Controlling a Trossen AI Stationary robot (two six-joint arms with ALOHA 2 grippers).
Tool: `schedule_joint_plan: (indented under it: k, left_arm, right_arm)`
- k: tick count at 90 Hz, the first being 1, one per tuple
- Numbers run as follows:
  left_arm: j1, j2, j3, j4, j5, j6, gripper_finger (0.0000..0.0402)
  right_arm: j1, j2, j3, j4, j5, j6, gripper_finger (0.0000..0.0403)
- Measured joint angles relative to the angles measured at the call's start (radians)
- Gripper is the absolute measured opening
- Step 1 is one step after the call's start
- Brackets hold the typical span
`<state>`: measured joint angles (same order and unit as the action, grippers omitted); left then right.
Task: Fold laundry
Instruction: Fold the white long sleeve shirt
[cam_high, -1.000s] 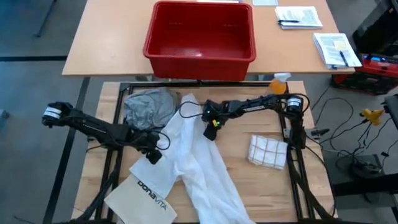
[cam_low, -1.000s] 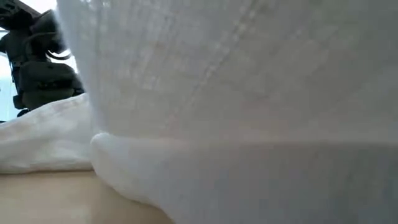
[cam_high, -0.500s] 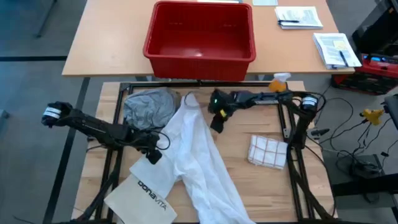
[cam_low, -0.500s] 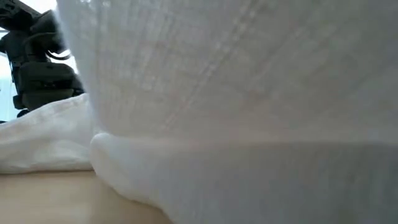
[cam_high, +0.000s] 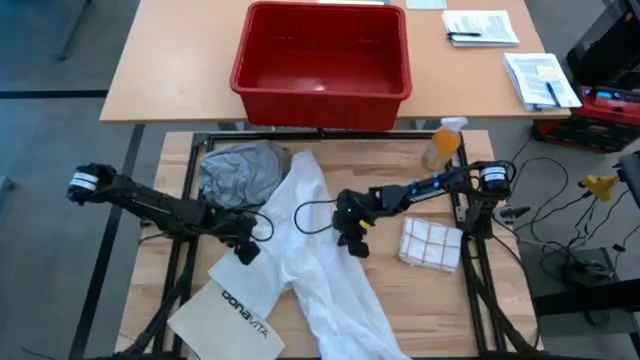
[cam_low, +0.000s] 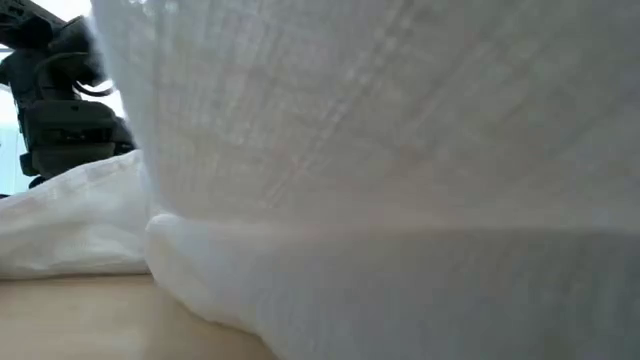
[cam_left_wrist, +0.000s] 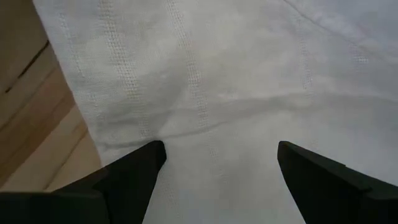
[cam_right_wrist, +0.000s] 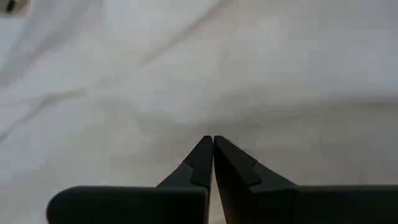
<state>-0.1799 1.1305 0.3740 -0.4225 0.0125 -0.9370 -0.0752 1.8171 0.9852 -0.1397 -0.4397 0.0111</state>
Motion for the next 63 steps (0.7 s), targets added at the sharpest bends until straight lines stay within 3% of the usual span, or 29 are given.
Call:
schedule_joint_plan:
  k: [29, 44, 63]
  left_arm:
    - [0.0, 0.0, 0.0, -0.001, -0.003, 0.012, 0.0312]
    - [0.0, 0.0, 0.001, -0.001, -0.003, 0.012, 0.0312]
    - [0.004, 0.006, 0.087, -0.035, -0.061, -0.011, 0.0312]
  right_arm:
    - [-0.012, -0.01, -0.086, 0.0, 0.115, 0.03, 0.0]
    - [-0.015, -0.052, -0.109, -0.084, 0.161, -0.01, 0.0]
    - [-0.092, -0.129, -0.167, -0.139, 0.235, -0.023, 0.0]
